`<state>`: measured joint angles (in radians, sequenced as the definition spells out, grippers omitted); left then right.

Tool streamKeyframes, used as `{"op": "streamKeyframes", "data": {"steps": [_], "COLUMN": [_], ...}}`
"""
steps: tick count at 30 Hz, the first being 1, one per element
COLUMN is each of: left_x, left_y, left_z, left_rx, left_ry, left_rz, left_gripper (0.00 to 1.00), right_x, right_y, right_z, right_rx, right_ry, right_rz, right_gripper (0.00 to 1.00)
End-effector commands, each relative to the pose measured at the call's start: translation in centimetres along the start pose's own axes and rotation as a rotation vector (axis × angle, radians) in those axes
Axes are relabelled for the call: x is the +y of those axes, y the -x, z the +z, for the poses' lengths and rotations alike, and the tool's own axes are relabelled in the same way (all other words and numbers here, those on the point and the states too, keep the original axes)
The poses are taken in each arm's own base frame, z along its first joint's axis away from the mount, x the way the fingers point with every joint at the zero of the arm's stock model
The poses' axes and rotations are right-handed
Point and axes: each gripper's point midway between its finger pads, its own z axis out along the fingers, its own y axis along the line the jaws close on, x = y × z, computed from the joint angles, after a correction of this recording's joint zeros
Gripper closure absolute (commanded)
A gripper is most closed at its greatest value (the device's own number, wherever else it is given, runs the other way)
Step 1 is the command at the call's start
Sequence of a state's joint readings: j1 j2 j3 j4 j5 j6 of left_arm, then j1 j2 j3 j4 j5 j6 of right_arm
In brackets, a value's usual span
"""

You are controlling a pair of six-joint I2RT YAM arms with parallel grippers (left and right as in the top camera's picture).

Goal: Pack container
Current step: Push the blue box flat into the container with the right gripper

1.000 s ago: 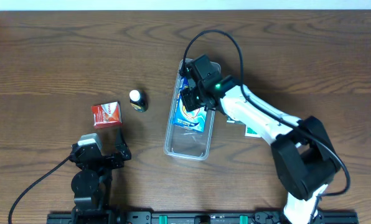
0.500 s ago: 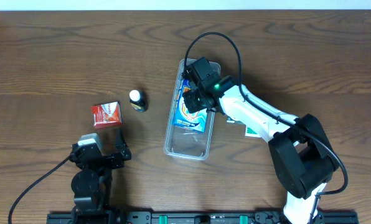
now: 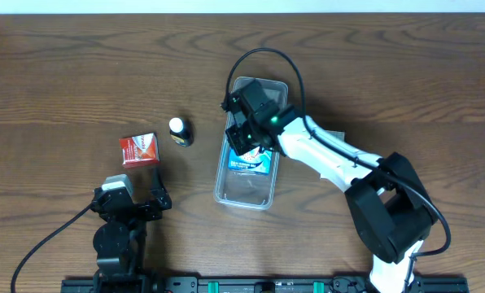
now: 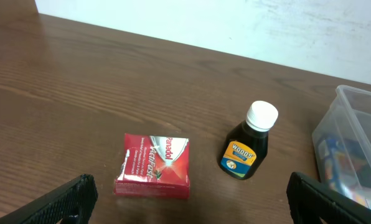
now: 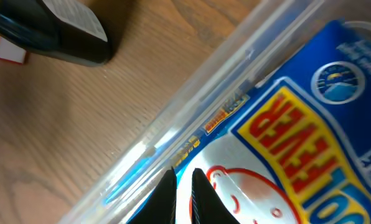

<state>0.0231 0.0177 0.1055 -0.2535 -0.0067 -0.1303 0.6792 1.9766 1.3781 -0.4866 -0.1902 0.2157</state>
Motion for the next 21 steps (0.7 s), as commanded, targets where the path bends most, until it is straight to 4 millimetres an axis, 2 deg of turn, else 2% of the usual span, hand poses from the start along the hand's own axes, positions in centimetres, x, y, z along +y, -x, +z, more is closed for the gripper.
{"op": "streamKeyframes", "data": {"steps": [1, 7, 11, 16, 21], "left_x": [0.2, 0.2, 0.2, 0.2, 0.2], "left_y": [-1.3, -1.3, -1.3, -1.3, -1.3], "left_z": [0.3, 0.3, 0.3, 0.3, 0.3], "left_rx": [0.03, 0.031, 0.03, 0.03, 0.03], "left_ry": [0.007, 0.007, 0.007, 0.007, 0.007], "left_rz": [0.002, 0.002, 0.002, 0.002, 0.002], "left_gripper": [0.02, 0.02, 0.02, 0.02, 0.02], "right_x": [-1.3, -1.6, -1.2, -0.3, 0.6], "right_y": [-0.5, 0.0, 0.0, -1.6, -3.6], "right_z": [0.8, 0.1, -2.1, -4.5, -4.4], "right_rx": [0.011, -0.002, -0.003, 0.055, 0.138], "right_ry": [-0.079, -0.081, -0.081, -0.053, -0.005], "right_rz": [-0.004, -0.005, -0.01, -0.001, -0.002], "right_gripper": [0.94, 0.89, 0.88, 0.92, 0.94]}}
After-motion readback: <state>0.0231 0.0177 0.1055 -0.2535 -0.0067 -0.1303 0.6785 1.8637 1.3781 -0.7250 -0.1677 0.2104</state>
